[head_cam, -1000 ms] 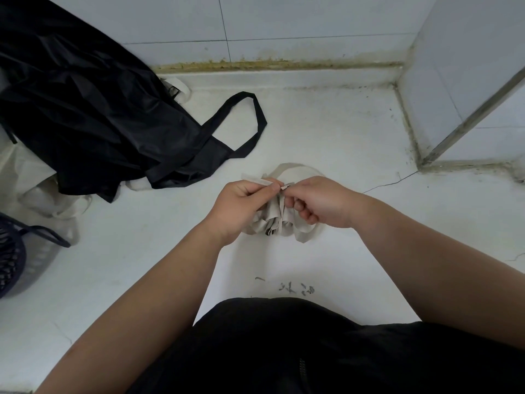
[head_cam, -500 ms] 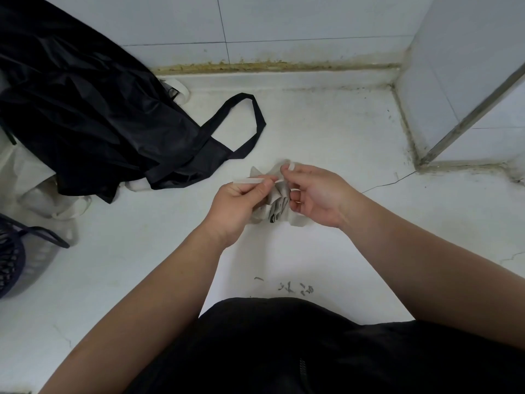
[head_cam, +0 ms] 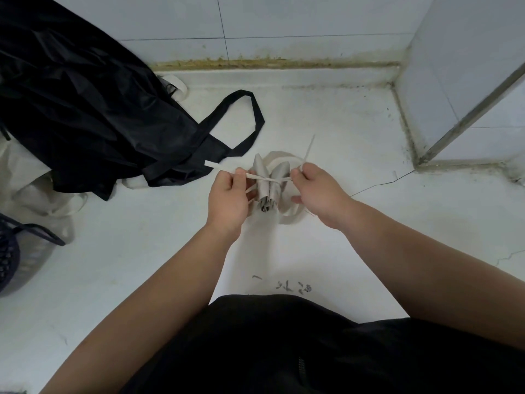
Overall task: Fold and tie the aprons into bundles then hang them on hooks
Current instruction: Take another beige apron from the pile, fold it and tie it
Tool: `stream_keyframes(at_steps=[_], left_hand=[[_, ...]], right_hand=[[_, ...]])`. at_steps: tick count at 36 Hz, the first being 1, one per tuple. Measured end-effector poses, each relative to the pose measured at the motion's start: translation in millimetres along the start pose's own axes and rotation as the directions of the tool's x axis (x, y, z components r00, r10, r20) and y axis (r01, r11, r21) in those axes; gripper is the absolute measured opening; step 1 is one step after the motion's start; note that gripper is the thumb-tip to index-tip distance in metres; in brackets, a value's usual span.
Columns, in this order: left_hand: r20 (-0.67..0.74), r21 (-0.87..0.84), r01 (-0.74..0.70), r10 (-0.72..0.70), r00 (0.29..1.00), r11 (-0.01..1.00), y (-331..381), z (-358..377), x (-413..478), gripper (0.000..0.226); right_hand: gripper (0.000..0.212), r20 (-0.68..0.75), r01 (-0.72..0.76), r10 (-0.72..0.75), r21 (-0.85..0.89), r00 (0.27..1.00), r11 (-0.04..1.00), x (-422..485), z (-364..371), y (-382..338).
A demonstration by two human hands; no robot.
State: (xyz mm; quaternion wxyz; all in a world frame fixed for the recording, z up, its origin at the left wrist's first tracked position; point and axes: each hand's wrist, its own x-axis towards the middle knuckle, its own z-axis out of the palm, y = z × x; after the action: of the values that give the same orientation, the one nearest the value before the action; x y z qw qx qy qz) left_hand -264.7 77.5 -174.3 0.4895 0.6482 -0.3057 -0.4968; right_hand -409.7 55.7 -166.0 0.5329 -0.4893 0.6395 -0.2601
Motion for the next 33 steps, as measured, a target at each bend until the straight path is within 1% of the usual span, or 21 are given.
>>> stream_keyframes(at_steps=[2,5,9,12,14,16,18,20,23,27,30,33], left_hand=[[0.034,-0.005,-0.030,0.030,0.999,1.000,5,1,1,0.023],[0.033,0.047,-0.064,0.062,0.997,0.997,10,2,4,0.023],[0.029,0.129,-0.093,0.090,0.996,0.987,9,3,7,0.026],[0.051,0.200,-0.068,0.059,0.997,0.977,3,4,8,0.029],[0.043,0.195,-0.025,0.016,0.999,0.981,-4,4,8,0.030],[0.016,0.192,0.027,-0.030,0.999,0.981,-9,3,9,0.033],[-0.008,0.149,0.102,-0.102,0.995,0.984,-10,4,9,0.033],[-0.020,0.040,0.175,-0.175,0.984,0.984,-7,8,9,0.033],[-0.085,-0.057,0.226,-0.231,0.969,0.972,-2,9,10,0.035],[-0.150,-0.128,0.222,-0.240,0.959,0.967,2,7,16,0.032],[-0.177,-0.195,0.192,-0.227,0.958,0.962,2,7,14,0.031],[-0.152,-0.296,0.169,-0.221,0.963,0.940,1,6,12,0.031]], right_hand=[[0.026,-0.003,0.016,-0.016,0.081,1.000,0.997,1,1,-3],[0.026,-0.029,0.042,-0.040,0.071,0.999,0.997,5,3,-3],[0.028,-0.011,0.046,-0.045,0.061,0.999,0.997,4,5,0],[0.029,-0.008,0.070,-0.070,0.069,0.998,0.995,4,6,2],[0.029,-0.006,0.060,-0.060,0.061,0.998,0.996,6,7,3],[0.027,-0.008,0.017,-0.016,0.070,1.000,0.997,8,8,6],[0.026,0.004,-0.049,0.049,0.129,0.999,0.990,8,7,7],[0.025,0.022,-0.093,0.091,0.182,0.996,0.979,8,6,9],[0.024,0.030,-0.111,0.107,0.212,0.994,0.971,12,5,8],[0.024,0.003,-0.114,0.119,0.303,0.993,0.946,15,0,4],[0.024,-0.015,-0.110,0.123,0.358,0.992,0.927,12,0,6],[0.023,-0.018,-0.104,0.121,0.397,0.992,0.912,12,2,8]])
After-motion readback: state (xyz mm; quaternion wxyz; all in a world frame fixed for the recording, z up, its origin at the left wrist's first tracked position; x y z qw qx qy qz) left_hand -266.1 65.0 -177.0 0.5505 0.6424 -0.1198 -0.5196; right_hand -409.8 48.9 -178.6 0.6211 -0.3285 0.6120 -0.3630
